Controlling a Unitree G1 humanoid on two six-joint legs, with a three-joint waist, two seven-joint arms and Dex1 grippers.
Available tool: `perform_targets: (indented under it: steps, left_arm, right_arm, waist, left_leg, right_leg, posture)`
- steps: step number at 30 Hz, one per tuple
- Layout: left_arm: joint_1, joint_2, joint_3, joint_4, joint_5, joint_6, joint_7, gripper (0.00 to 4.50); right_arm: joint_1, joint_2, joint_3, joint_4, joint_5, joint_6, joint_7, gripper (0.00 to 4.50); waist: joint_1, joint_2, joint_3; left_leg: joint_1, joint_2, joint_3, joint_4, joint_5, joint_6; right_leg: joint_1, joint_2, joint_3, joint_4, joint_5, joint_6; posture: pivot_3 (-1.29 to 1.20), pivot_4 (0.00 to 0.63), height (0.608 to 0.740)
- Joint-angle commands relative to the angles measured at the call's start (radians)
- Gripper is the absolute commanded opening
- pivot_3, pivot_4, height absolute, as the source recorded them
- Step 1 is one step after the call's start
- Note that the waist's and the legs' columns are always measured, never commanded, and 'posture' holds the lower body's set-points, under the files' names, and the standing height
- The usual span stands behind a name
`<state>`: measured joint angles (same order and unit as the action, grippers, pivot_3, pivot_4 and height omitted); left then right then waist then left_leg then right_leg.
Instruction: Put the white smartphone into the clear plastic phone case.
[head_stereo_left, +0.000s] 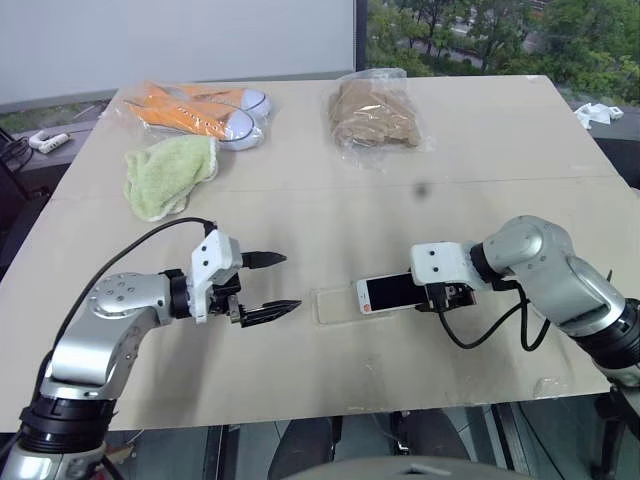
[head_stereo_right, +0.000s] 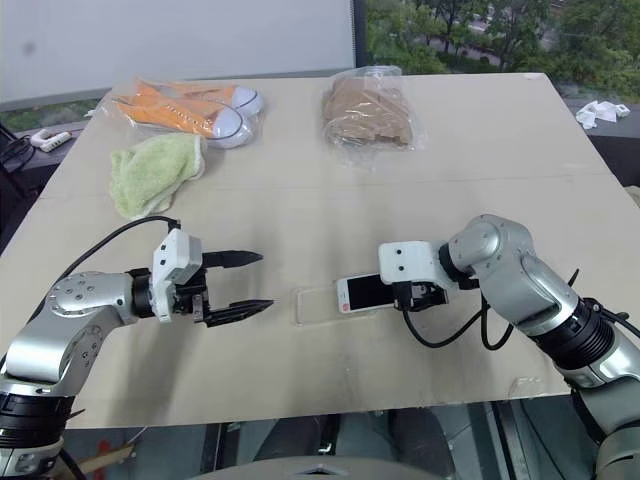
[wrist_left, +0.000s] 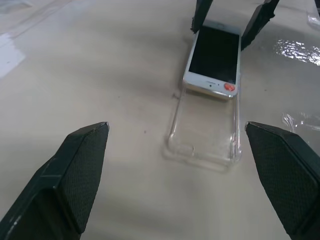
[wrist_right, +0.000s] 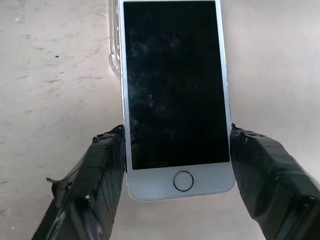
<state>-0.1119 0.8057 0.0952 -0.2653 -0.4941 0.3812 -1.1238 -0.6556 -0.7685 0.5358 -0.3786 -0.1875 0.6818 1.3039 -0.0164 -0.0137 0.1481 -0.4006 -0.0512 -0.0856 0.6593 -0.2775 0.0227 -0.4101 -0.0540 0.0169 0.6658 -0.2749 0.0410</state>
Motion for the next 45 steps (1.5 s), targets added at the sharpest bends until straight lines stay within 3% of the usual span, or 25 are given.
perform_targets:
  steps: [1, 16, 30, 45]
  left_arm:
    - [-0.034, -0.020, -0.029, -0.021, 0.009, -0.003, 0.021, 4.50]
    - [-0.117, -0.111, -0.181, -0.007, 0.091, -0.018, 0.058, 4.50]
    - [-0.118, -0.128, -0.223, 0.014, 0.137, -0.051, 0.045, 4.50]
    - [-0.170, -0.214, -0.312, 0.070, 0.250, -0.065, 0.132, 4.50]
  right_arm:
    - [-0.025, -0.002, 0.019, -0.060, -0.009, 0.024, 0.004, 2.80]
    - [-0.106, 0.004, 0.105, -0.137, -0.024, 0.133, 0.018, 2.80]
    - [-0.172, -0.007, 0.199, -0.220, -0.026, 0.316, 0.008, 2.80]
    - [-0.201, 0.029, 0.244, -0.190, 0.019, 0.392, -0.037, 2.80]
  waist:
    - [0.002, 0.000, 0.000]
    - [0.003, 0.000, 0.000]
    - [0.003, 0.000, 0.000]
    - [0.001, -0.001, 0.000]
  left_leg:
    - [0.000, 0.000, 0.000, 0.000, 0.000, 0.000]
    - [0.000, 0.000, 0.000, 0.007, 0.000, 0.000]
    - [0.000, -0.001, 0.000, 0.008, 0.000, 0.000]
    - [0.000, -0.001, 0.000, 0.009, 0.000, 0.000]
  right_leg:
    - [0.000, 0.000, 0.000, 0.000, 0.000, 0.000]
    - [0.000, 0.000, 0.000, 0.006, 0.000, 0.000]
    - [0.000, 0.000, 0.000, 0.008, 0.000, 0.000]
    - [0.000, 0.000, 0.000, 0.009, 0.000, 0.000]
  posture:
    - [0.00, 0.150, 0.740]
    - [0.00, 0.150, 0.740]
    - [0.00, 0.150, 0.740]
    - [0.00, 0.150, 0.740]
